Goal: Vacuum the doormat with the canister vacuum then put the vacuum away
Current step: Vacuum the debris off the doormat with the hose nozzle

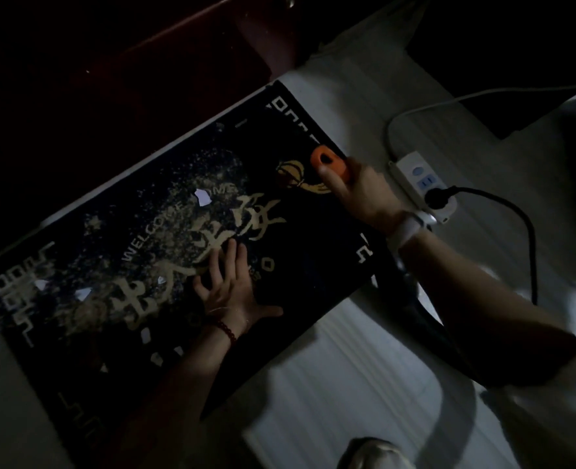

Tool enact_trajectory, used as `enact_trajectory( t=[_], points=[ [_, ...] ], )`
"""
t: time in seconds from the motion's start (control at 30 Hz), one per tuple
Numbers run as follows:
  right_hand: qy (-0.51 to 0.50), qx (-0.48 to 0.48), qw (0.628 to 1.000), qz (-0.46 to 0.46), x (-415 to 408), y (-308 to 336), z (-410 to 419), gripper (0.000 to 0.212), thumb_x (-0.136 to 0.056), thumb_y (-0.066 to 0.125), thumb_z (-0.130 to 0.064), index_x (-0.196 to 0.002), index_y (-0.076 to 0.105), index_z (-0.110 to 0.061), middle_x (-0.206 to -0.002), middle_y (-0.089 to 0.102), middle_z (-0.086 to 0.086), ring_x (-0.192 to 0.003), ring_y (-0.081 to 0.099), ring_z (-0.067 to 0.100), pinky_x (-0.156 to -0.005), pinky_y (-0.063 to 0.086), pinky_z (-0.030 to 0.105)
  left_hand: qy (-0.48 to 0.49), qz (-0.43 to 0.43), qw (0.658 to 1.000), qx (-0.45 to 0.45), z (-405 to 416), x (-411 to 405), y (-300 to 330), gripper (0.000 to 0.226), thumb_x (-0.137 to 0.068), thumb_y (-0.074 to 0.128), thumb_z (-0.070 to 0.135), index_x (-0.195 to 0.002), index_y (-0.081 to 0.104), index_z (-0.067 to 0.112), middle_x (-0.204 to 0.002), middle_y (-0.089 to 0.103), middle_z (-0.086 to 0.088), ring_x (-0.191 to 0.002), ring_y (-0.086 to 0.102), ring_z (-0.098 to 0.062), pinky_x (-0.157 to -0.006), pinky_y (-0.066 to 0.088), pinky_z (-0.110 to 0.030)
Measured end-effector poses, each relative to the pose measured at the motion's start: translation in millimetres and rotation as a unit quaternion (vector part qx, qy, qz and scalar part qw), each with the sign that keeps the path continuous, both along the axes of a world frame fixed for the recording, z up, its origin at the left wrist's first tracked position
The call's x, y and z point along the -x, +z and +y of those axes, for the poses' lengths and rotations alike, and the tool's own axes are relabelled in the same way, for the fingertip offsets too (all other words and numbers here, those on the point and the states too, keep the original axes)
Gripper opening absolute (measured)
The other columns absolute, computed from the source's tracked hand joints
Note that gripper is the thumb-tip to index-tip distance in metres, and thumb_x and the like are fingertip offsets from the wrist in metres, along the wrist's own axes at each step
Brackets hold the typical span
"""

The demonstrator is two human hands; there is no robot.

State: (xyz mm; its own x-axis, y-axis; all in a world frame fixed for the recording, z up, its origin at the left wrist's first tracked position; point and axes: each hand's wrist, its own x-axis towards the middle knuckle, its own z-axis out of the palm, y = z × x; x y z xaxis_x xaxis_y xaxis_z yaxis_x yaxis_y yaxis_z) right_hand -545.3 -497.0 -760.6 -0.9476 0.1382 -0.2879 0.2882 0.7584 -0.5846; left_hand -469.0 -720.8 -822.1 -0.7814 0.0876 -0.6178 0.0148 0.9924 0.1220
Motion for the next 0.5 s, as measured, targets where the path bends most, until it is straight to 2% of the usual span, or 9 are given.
enact_trajectory(
  t=[0.1, 0.17, 0.23, 0.3, 0.33, 0.4, 0.5],
  points=[
    [0.002, 0.002, 1.000, -0.014, 5.8, -6.8, -8.6, 0.041, -0.090, 0.045, -0.052, -0.104, 0.052, -0.015, -0.079, 0.052, 0.002, -0.069, 0.049, 0.021, -0.056, 0.030, 0.028, -0.002, 0.007, 1.000, 0.004, -0.4, -0.5, 0.0, 0.132, -0.053, 0.065, 0.075, -0.147, -0.010, 0.023, -0.155, -0.019, 0.008, -0.144, -0.015, -0.022, -0.112, 0.010, -0.054],
    [0.013, 0.028, 0.999, -0.040, -24.2, -4.1, -2.1, 0.036, -0.088, 0.045, -0.054, -0.099, 0.050, -0.020, -0.075, 0.054, -0.002, -0.063, 0.054, 0.015, -0.051, 0.034, 0.022, -0.005, -0.003, 1.000, 0.006, -0.1, -0.2, 0.2, 0.132, -0.054, 0.065, 0.074, -0.147, -0.013, 0.021, -0.155, -0.021, 0.008, -0.143, -0.017, -0.022, -0.112, 0.009, -0.054],
    [0.030, 0.048, 0.996, -0.067, -63.6, 5.0, 5.6, 0.037, -0.088, 0.045, -0.054, -0.104, 0.050, -0.022, -0.074, 0.058, -0.003, -0.055, 0.057, 0.006, -0.046, 0.040, 0.018, -0.006, -0.011, 1.000, 0.005, -0.3, 0.7, -0.9, 0.131, -0.057, 0.067, 0.072, -0.146, -0.015, 0.021, -0.154, -0.025, 0.008, -0.142, -0.021, -0.022, -0.112, 0.008, -0.055],
    [0.042, 0.014, 0.996, -0.080, -89.4, 12.2, 8.8, 0.046, -0.086, 0.044, -0.055, -0.113, 0.050, -0.018, -0.075, 0.061, 0.002, -0.054, 0.058, 0.012, -0.049, 0.047, 0.028, -0.008, -0.017, 1.000, 0.006, -0.2, 1.1, -1.7, 0.130, -0.059, 0.068, 0.069, -0.146, -0.016, 0.021, -0.153, -0.027, 0.008, -0.142, -0.023, -0.022, -0.112, 0.007, -0.056],
    [0.035, -0.005, 0.997, -0.072, -90.7, 12.8, 8.9, 0.048, -0.086, 0.044, -0.055, -0.115, 0.050, -0.017, -0.073, 0.059, 0.001, -0.054, 0.057, 0.013, -0.050, 0.045, 0.029, -0.009, -0.019, 1.000, 0.007, 0.0, 1.7, -0.5, 0.130, -0.059, 0.067, 0.069, -0.146, -0.016, 0.021, -0.153, -0.028, 0.008, -0.141, -0.023, -0.022, -0.112, 0.007, -0.056],
    [0.006, -0.021, 0.999, -0.040, -72.9, 8.7, 7.0, 0.046, -0.087, 0.045, -0.054, -0.114, 0.050, -0.017, -0.068, 0.054, -0.005, -0.054, 0.054, 0.010, -0.048, 0.036, 0.021, -0.008, -0.018, 1.000, 0.006, -0.4, 1.2, -1.6, 0.131, -0.057, 0.064, 0.074, -0.146, -0.016, 0.021, -0.153, -0.027, 0.008, -0.142, -0.023, -0.022, -0.112, 0.008, -0.056],
    [-0.050, -0.020, 0.999, -0.009, -12.0, -1.7, 0.1, 0.045, -0.090, 0.045, -0.053, -0.111, 0.052, -0.013, -0.082, 0.056, 0.004, -0.074, 0.057, 0.025, -0.055, 0.033, 0.025, -0.005, -0.002, 1.000, -0.002, -1.5, 0.1, -2.2, 0.136, -0.046, 0.052, 0.086, -0.147, -0.012, 0.022, -0.155, -0.021, 0.008, -0.143, -0.018, -0.022, -0.111, 0.008, -0.055]
  ],
)
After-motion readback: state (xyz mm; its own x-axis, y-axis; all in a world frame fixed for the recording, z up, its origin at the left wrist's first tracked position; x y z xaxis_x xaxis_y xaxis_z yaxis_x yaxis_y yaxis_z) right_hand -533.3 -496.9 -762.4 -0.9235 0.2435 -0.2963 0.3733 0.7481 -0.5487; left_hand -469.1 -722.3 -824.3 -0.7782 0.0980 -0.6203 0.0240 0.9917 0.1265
